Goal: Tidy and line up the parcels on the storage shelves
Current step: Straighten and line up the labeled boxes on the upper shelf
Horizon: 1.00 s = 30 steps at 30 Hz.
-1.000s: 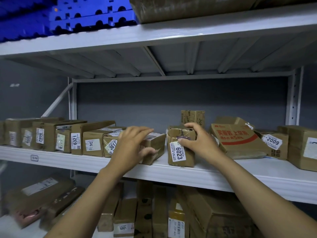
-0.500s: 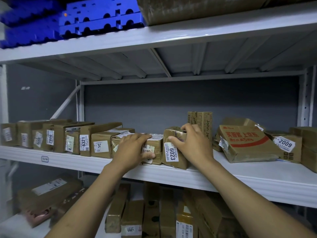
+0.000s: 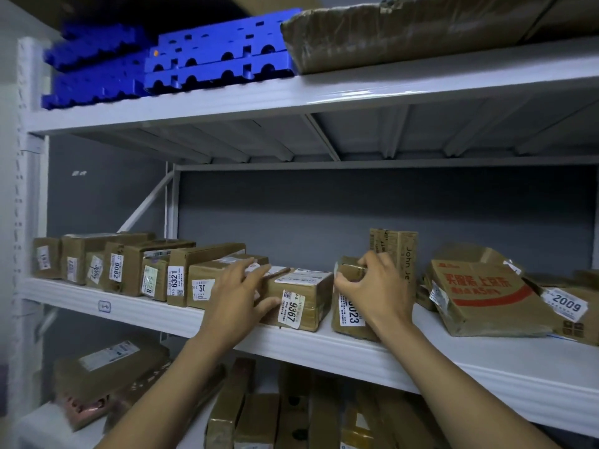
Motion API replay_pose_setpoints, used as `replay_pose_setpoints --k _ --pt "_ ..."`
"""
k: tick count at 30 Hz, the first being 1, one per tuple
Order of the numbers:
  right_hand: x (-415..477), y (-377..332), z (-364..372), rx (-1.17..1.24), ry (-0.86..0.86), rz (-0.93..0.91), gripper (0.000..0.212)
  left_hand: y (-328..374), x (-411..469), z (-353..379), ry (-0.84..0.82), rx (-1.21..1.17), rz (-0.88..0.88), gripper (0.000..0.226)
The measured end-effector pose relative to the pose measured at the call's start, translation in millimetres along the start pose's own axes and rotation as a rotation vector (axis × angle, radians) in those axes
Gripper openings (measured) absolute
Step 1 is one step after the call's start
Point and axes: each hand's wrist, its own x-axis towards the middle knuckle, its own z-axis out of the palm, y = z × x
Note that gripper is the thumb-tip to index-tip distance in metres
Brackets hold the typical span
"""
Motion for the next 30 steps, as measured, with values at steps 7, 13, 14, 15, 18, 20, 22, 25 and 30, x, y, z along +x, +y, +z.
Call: replay_pose_setpoints --k 7,13,14,15,18,20,22,25,30 --pt "-8.6 -9.8 -18.7 0.012 0.213 -0.115 0.042 -39.7 -2.8 3.0 0.049 0.156 -0.199 0.073" --pt "-6.8 -51.5 -19.6 0.095 0.358 -0.127 0.038 -68.1 6.9 7.6 0.037 0.127 -0.043 0.069" --pt "-6.1 -60.3 -17.1 0.075 0.394 -0.146 0.038 -74.5 10.8 6.6 0.017 0.109 -0.025 0.067" --pt "-5.7 -69.1 -13.9 0.032 0.434 -0.171 0.039 -80.3 14.1 5.6 -0.01 0.075 -0.013 0.066" --pt "-4.1 -94.7 -6.8 -0.092 0.553 -0.214 0.039 -94.7 19.3 6.5 -0.073 -0.066 0.015 0.063" --pt "-2.7 -114.4 -3.3 -0.123 0.579 -0.224 0.04 -102.7 22.3 7.3 -0.113 -0.125 0.035 0.064" --pt "0.1 -134.5 -1.4 -0.137 0.578 -0.22 0.041 -108.5 27.2 6.6 -0.146 -0.132 0.079 0.065" --pt "1.7 -160.5 4.0 -0.026 0.494 -0.135 0.037 -110.5 32.1 6.6 -0.161 -0.183 0.132 0.064" --pt "-2.1 -177.4 23.3 0.26 0.37 0.009 0.021 -102.9 33.0 6.2 -0.134 -0.253 0.183 0.051"
